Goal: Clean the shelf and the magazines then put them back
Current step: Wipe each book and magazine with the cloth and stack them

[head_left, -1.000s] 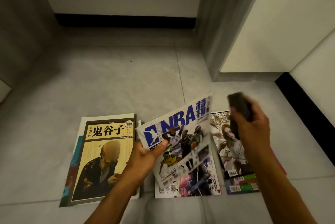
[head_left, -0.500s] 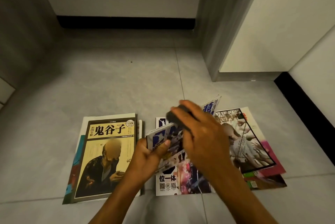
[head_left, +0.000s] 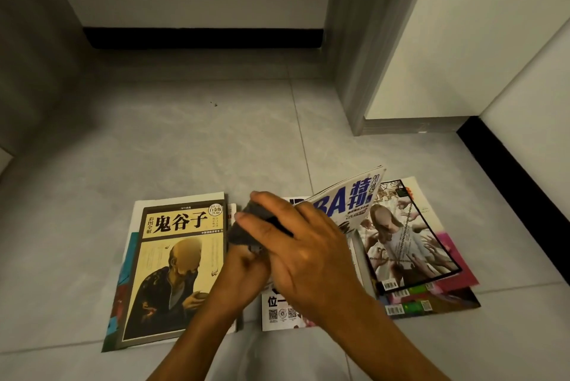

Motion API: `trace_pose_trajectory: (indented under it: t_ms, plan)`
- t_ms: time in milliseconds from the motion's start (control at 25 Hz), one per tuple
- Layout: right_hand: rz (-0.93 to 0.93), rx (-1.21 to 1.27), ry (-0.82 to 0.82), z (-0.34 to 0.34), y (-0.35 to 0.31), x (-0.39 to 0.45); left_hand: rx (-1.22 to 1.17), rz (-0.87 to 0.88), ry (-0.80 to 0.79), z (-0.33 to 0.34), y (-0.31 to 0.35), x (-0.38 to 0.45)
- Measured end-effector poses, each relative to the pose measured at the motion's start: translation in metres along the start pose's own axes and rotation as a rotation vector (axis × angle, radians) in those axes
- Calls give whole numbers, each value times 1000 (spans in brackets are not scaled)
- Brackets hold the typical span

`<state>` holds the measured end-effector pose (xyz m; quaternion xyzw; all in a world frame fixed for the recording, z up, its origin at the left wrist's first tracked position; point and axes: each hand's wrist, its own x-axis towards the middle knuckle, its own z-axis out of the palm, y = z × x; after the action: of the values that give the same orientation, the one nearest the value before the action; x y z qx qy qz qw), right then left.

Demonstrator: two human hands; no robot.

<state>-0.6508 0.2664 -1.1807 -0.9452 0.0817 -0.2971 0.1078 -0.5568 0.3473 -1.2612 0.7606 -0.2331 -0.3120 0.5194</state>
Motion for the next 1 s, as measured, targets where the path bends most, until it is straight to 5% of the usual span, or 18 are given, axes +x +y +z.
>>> trace_pose_trajectory:
  t_ms: [400,480,600,840,920,1000]
  plan:
    - [397,8,119,-16,116,3,-197,-17,1,-3,26,-10]
    - [671,280,180,-17,131,0,-194,-38,17,-3,28,-13]
    - [934,949,52,-26,131,-1,-253,-70,55,-6,26,-13]
    - [712,748,-34,-46,136,1,-450,-208,-217,-20,47,-15]
    - [625,616,-51,-58,135,6,-139,-108,-225,-37,67,-7]
    - [525,483,-72,-71,135,13,291,34,-400,-51,87,2]
